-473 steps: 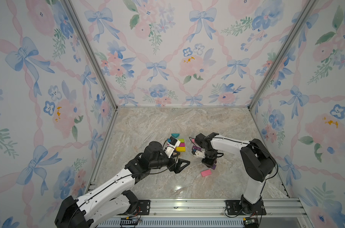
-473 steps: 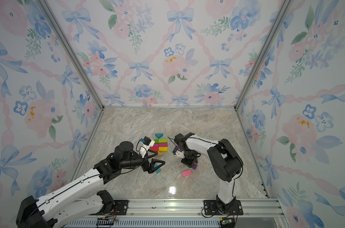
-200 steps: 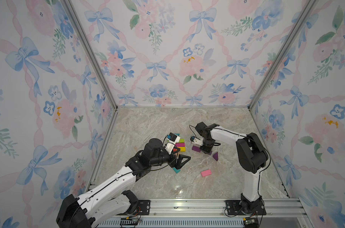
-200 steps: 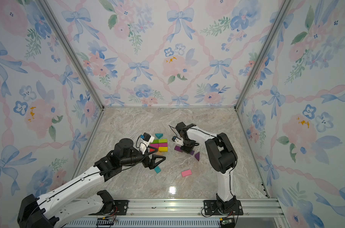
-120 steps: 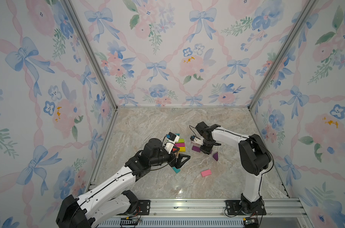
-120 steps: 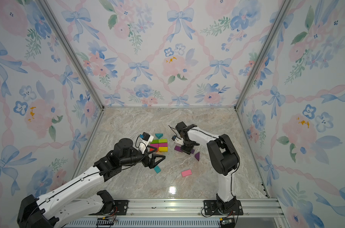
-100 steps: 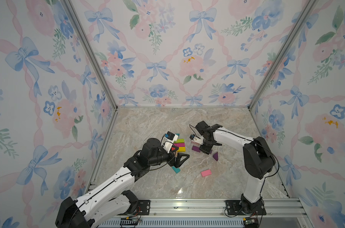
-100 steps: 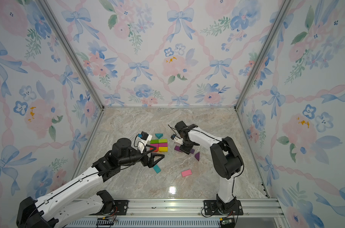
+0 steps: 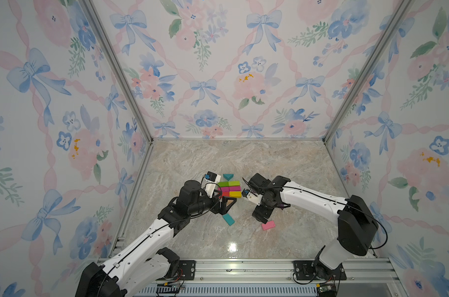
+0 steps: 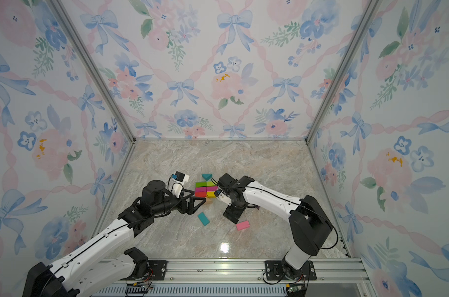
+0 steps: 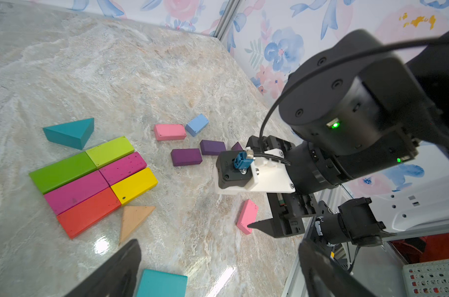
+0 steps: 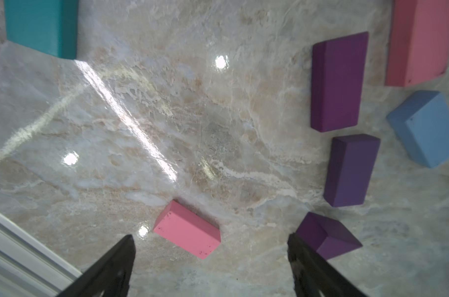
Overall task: Assemble a piece of candy with building blocks
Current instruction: Pick up the building block from the center of the board.
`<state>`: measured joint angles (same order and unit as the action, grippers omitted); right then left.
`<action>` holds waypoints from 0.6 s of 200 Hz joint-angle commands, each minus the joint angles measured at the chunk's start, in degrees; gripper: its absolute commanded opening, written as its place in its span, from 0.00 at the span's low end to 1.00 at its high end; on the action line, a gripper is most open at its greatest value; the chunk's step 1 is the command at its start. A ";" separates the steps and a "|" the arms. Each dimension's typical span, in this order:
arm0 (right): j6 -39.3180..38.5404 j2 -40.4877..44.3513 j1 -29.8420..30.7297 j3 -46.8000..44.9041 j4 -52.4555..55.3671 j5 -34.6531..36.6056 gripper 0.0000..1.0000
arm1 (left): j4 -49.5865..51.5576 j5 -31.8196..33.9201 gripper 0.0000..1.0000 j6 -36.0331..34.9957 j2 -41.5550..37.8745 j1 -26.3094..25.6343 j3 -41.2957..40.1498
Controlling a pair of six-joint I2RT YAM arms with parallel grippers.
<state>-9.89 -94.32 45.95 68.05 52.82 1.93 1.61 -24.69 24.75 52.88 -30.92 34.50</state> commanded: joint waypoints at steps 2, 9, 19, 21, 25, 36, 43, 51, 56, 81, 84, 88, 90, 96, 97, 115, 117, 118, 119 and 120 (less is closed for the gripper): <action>10.42 1.69 0.79 -3.56 -3.08 -6.17 0.95 | -0.24 0.16 0.98 -0.32 -3.50 1.42 -0.98; 11.88 2.09 0.98 -5.31 -5.21 -7.13 0.95 | -0.25 0.25 0.98 -0.32 -4.29 1.49 -1.10; 13.16 1.98 1.22 -7.14 -7.26 -7.49 0.95 | -0.29 -0.07 0.98 -0.23 -4.87 1.56 -1.19; 13.28 1.85 1.28 -7.49 -7.48 -7.48 0.95 | -0.22 -0.16 0.98 -0.23 -4.89 1.52 -1.12; 13.48 1.51 1.41 -8.02 -7.77 -7.45 0.95 | -0.27 -0.33 0.98 -0.23 -4.99 1.59 -1.11; 13.88 0.13 1.80 -8.75 -7.96 -7.32 0.95 | -0.29 -0.65 0.98 -0.14 -5.11 1.63 -1.02; 14.07 -0.20 2.07 -9.03 -7.85 -7.07 0.95 | -0.29 -0.95 0.98 -0.14 -5.16 1.62 -1.06; 14.43 -2.23 2.29 -9.29 -7.58 -6.83 0.95 | -0.13 -1.12 0.98 -0.06 -5.26 1.65 -1.01; 14.77 -2.70 2.53 -9.45 -7.53 -6.69 0.95 | -0.16 -1.28 0.98 0.00 -5.41 1.64 -1.00; 16.77 -2.84 3.26 -11.26 -7.82 -6.17 0.95 | -0.21 -1.07 0.98 0.46 -6.56 1.64 -1.06; 17.18 -2.69 3.41 -11.49 -7.91 -6.09 0.95 | -0.20 -1.04 0.98 0.47 -6.63 1.63 -1.06; 17.65 -2.55 3.36 -11.89 -8.02 -6.14 0.95 | -0.19 -1.06 0.98 0.47 -6.72 1.64 -1.11; 17.87 -2.47 3.44 -12.06 -8.06 -6.13 0.95 | -0.24 -1.06 0.98 0.52 -6.67 1.65 -1.13; 18.70 -2.10 3.65 -12.59 -8.19 -6.03 0.95 | -0.24 -1.05 0.98 0.56 -6.65 1.59 -1.13; 18.82 -2.05 3.68 -12.68 -8.18 -5.96 0.95 | -0.22 -1.06 0.98 0.56 -6.65 1.62 -1.16; 20.91 -1.32 4.45 -13.67 -8.01 -5.63 0.94 | -0.28 -1.29 0.98 0.56 -6.24 1.65 -0.99; 21.17 -1.31 4.53 -13.72 -7.89 -5.56 0.93 | -0.28 -1.32 0.98 0.56 -6.18 1.61 -1.01; 21.29 -1.30 4.56 -13.77 -7.85 -5.51 0.93 | -0.24 -1.32 0.98 0.56 -6.19 1.63 -0.92; 21.39 -1.26 4.57 -13.80 -7.79 -5.52 0.93 | -0.22 -1.33 0.98 0.56 -6.16 1.68 -0.88; 21.48 -1.24 4.66 -13.81 -7.72 -5.49 0.92 | -0.25 -1.33 0.98 0.56 -6.14 1.67 -0.86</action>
<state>7.16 -96.31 49.17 56.27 44.56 -3.29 1.34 -24.95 24.75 46.81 -29.58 34.22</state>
